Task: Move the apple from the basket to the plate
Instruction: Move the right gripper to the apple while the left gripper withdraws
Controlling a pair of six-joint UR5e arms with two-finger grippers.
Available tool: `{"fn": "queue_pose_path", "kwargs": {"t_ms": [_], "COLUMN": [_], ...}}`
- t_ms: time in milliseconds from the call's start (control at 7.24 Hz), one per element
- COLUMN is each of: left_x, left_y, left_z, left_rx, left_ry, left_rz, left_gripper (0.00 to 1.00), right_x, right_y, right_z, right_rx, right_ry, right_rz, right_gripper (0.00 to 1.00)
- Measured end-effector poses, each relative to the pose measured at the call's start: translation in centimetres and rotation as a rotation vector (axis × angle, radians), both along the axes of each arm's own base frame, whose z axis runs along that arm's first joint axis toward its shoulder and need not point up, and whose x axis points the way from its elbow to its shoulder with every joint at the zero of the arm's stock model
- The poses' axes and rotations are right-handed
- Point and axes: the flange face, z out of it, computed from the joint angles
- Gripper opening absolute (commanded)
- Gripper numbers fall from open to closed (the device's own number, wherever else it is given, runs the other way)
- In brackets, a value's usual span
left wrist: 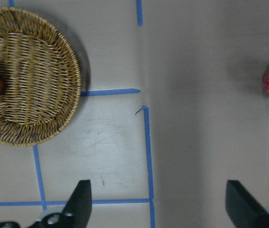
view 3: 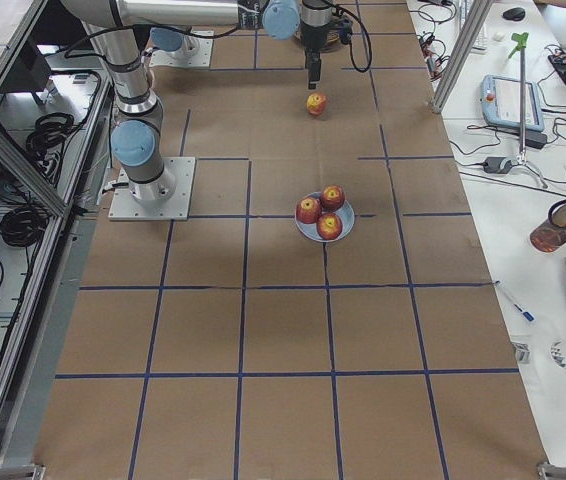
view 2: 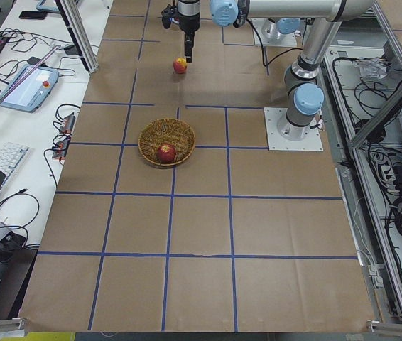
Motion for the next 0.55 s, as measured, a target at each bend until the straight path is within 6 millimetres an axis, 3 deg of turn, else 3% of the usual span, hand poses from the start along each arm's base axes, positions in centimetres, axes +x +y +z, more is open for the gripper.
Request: {"fn": "queue_pose_path", "kwargs": {"t_ms": [276,553], "left_x": [1.4,1.8], "left_y": [1.0,2.1], "left_z": [0.8,1.9], "left_rx": [0.015,0.016], "left_ry": [0.0,-0.001], "left_rz": [-0.005,-0.016], "left_gripper": [0.99,0.99], "right_x": [4.1,8.7], "right_y": [-0.7,-1.8], "right_z": [-2.2,-5.7], "right_rx": [-0.02,-0.041], "right_ry": [-0.002,-0.006], "right_rz": [-0.015,-0.028], "right_gripper": [1.0,1.0]}}
